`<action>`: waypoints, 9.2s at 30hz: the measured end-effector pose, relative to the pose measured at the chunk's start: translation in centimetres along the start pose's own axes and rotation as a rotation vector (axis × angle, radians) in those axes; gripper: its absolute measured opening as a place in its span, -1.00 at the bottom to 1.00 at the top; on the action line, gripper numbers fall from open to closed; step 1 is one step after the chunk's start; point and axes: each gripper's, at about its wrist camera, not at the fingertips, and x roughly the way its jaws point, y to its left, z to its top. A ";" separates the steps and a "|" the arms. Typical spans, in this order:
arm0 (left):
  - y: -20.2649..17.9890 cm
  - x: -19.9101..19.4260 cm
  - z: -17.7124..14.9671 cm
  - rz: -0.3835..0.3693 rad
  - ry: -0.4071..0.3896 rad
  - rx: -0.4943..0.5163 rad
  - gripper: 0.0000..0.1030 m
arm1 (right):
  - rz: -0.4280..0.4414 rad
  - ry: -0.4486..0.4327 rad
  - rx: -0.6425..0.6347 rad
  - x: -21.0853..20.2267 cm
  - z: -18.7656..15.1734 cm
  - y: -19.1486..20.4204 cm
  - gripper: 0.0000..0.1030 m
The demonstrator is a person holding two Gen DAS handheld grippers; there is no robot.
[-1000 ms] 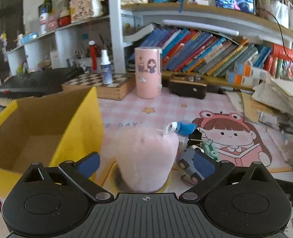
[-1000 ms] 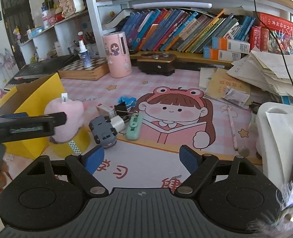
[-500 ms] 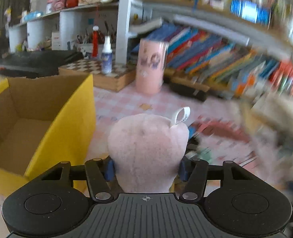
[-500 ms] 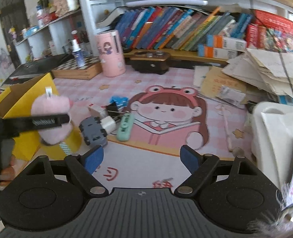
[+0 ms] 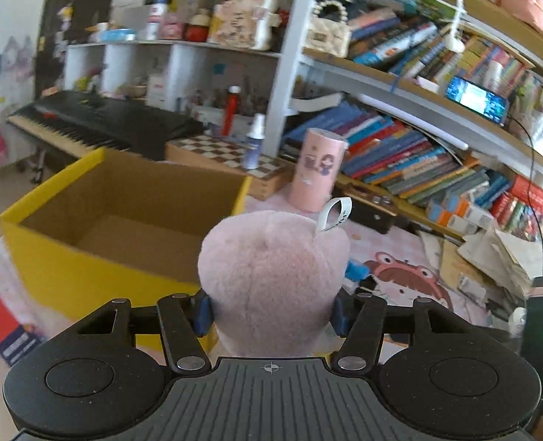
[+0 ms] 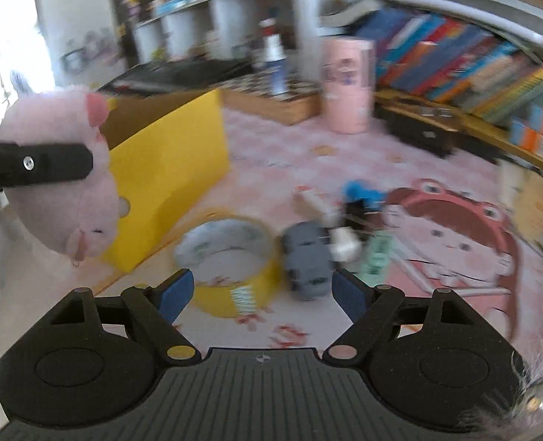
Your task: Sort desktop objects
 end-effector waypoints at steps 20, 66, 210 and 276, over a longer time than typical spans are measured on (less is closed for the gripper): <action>3.3 -3.0 -1.7 0.105 0.028 -0.053 0.14 | -0.072 0.055 -0.047 8.0 0.9 4.0 0.76; 14.4 -4.6 -2.9 -0.270 0.134 0.055 0.14 | -0.251 -0.013 0.200 -6.0 -2.5 17.0 0.72; 17.2 10.7 6.0 0.012 0.171 0.060 0.51 | 0.282 0.259 -0.484 15.8 15.8 15.0 0.75; 21.0 -7.2 -1.6 -0.107 0.009 0.050 0.80 | -0.268 -0.145 0.118 -4.4 -1.7 24.5 0.58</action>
